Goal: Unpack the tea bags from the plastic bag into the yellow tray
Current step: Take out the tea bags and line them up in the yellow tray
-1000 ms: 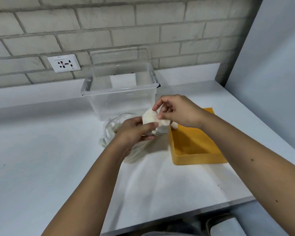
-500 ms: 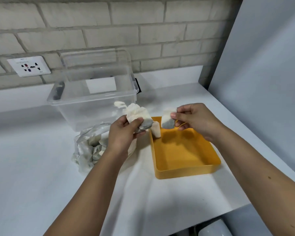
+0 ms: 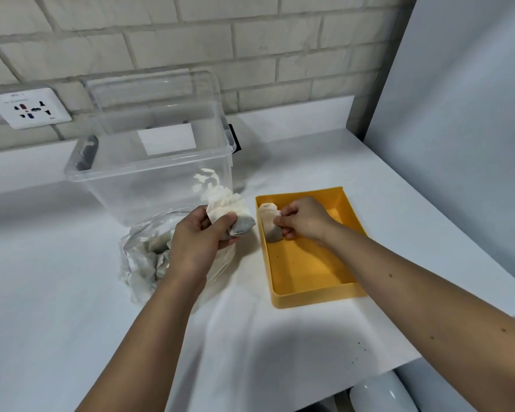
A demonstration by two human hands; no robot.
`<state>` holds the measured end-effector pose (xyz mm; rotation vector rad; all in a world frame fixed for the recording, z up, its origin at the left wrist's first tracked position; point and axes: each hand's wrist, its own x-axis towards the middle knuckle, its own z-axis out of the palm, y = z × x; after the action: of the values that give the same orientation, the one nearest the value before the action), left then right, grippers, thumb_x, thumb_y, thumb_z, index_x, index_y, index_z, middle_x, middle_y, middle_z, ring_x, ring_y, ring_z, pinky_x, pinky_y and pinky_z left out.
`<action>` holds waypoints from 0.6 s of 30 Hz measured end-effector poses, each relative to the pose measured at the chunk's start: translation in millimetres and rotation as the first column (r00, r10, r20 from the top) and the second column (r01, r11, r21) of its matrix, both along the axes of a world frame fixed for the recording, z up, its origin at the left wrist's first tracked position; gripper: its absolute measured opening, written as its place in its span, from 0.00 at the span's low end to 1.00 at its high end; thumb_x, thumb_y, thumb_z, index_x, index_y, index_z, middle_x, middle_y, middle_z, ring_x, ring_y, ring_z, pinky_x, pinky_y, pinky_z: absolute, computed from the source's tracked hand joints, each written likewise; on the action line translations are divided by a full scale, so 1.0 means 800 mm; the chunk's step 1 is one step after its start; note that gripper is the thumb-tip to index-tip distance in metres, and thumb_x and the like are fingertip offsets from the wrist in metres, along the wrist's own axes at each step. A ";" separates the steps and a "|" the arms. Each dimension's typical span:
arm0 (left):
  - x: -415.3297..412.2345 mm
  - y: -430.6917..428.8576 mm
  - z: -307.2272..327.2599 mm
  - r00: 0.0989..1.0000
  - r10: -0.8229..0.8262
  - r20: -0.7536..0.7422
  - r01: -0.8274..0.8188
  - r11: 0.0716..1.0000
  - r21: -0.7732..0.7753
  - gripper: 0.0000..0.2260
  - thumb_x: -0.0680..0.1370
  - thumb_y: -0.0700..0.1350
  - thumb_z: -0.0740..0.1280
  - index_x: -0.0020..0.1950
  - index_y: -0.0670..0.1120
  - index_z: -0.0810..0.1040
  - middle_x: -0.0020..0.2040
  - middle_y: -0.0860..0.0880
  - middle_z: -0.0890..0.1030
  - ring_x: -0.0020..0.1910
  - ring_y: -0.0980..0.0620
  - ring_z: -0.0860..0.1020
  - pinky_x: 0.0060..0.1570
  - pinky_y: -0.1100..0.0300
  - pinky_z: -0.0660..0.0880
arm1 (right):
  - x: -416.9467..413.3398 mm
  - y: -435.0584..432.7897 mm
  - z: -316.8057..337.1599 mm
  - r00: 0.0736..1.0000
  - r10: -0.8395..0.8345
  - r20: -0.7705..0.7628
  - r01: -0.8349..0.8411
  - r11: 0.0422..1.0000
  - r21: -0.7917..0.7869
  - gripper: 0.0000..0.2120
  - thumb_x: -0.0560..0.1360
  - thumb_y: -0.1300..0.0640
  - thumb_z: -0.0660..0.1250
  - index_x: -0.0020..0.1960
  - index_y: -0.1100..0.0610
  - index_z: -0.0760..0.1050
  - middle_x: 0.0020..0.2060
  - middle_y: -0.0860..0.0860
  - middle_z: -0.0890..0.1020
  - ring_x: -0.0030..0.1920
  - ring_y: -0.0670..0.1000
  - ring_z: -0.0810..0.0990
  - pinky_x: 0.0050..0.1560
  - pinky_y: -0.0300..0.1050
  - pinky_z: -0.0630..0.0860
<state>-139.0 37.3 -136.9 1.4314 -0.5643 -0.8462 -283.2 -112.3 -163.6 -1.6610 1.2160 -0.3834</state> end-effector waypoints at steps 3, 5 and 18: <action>-0.002 0.001 -0.001 1.000 -0.011 -0.012 0.011 1.000 0.008 0.08 0.77 0.38 0.70 0.56 0.44 0.82 0.48 0.46 0.86 0.48 0.49 0.85 0.49 0.55 0.82 | 0.004 0.001 -0.002 1.000 -0.020 0.012 0.020 0.998 -0.053 0.06 0.73 0.64 0.73 0.44 0.60 0.76 0.36 0.59 0.82 0.36 0.56 0.81 0.45 0.53 0.83; -0.003 0.002 -0.001 0.999 -0.026 -0.028 0.026 1.000 0.007 0.07 0.77 0.38 0.71 0.54 0.45 0.82 0.47 0.47 0.87 0.47 0.49 0.85 0.47 0.57 0.82 | 0.006 0.001 -0.005 1.000 -0.021 -0.007 0.020 0.996 -0.089 0.08 0.71 0.63 0.75 0.41 0.58 0.76 0.35 0.58 0.83 0.34 0.56 0.82 0.45 0.55 0.83; -0.017 -0.002 0.010 0.995 -0.096 -0.017 0.096 0.995 -0.003 0.05 0.77 0.41 0.71 0.52 0.45 0.83 0.45 0.44 0.86 0.44 0.50 0.85 0.45 0.59 0.82 | -0.010 0.058 0.064 0.959 0.127 0.253 -0.089 0.984 -0.156 0.06 0.70 0.58 0.77 0.44 0.60 0.83 0.36 0.56 0.84 0.32 0.48 0.80 0.36 0.40 0.78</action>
<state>-152.8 35.5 -128.7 1.4022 -0.6246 -0.9326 -291.2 -66.0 -112.8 -1.7278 0.9145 -0.6134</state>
